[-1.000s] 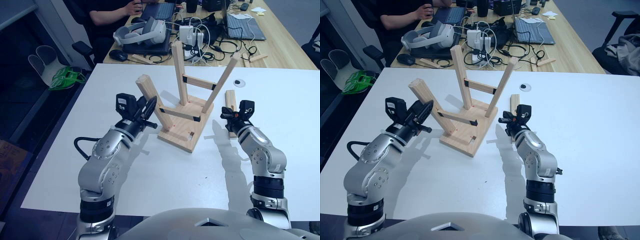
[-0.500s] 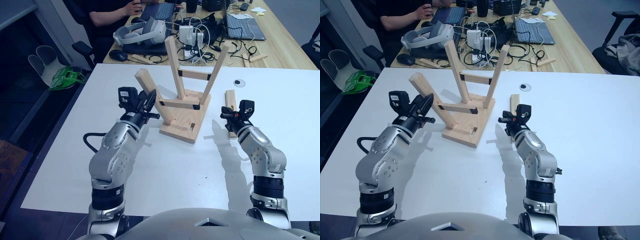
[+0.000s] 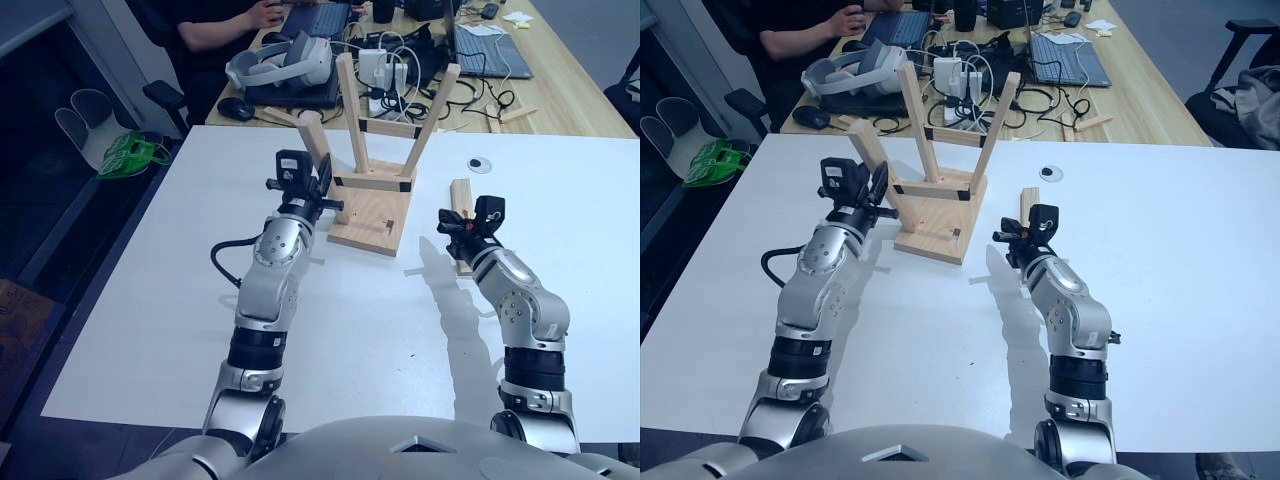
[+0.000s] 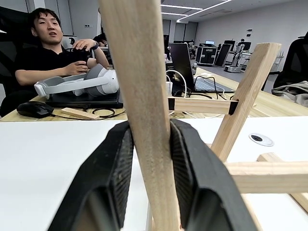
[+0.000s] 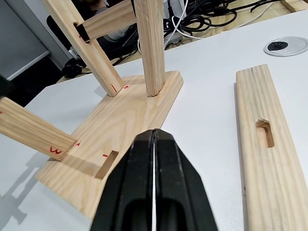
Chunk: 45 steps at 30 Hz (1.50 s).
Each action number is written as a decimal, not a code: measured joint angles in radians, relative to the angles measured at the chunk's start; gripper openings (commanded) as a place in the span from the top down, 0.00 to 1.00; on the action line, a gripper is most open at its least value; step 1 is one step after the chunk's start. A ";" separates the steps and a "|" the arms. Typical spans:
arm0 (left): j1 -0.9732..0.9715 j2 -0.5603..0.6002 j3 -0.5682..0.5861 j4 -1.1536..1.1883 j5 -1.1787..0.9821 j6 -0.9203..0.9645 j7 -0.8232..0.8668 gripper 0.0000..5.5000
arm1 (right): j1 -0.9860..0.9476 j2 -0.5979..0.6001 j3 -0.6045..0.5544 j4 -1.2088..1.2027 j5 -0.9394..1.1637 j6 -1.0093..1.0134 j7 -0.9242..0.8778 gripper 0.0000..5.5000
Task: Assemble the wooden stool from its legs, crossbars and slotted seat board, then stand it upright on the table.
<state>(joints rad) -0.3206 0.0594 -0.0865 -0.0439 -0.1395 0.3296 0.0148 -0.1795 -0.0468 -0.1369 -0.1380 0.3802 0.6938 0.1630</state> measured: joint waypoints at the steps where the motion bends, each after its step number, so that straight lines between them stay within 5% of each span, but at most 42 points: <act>1: -0.015 -0.001 0.005 0.027 0.002 -0.014 0.001 0.81 | -0.001 0.000 -0.002 0.003 0.003 -0.002 0.001 1.00; 34: 0.217 0.051 0.011 -0.367 0.110 0.180 0.047 0.81 | 0.005 0.002 -0.025 -0.016 0.047 -0.004 0.001 1.00; 36: 0.217 0.052 0.014 -0.367 0.113 0.183 0.047 0.69 | 0.005 0.002 -0.025 -0.017 0.047 -0.004 0.001 1.00; 45: 0.256 0.028 0.063 -0.394 0.152 0.051 0.068 0.45 | 0.006 0.000 -0.032 -0.021 0.067 -0.001 0.001 1.00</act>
<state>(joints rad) -0.0643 0.0878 -0.0233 -0.4375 0.0122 0.3811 0.0828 -0.1735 -0.0470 -0.1692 -0.1585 0.4468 0.6929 0.1645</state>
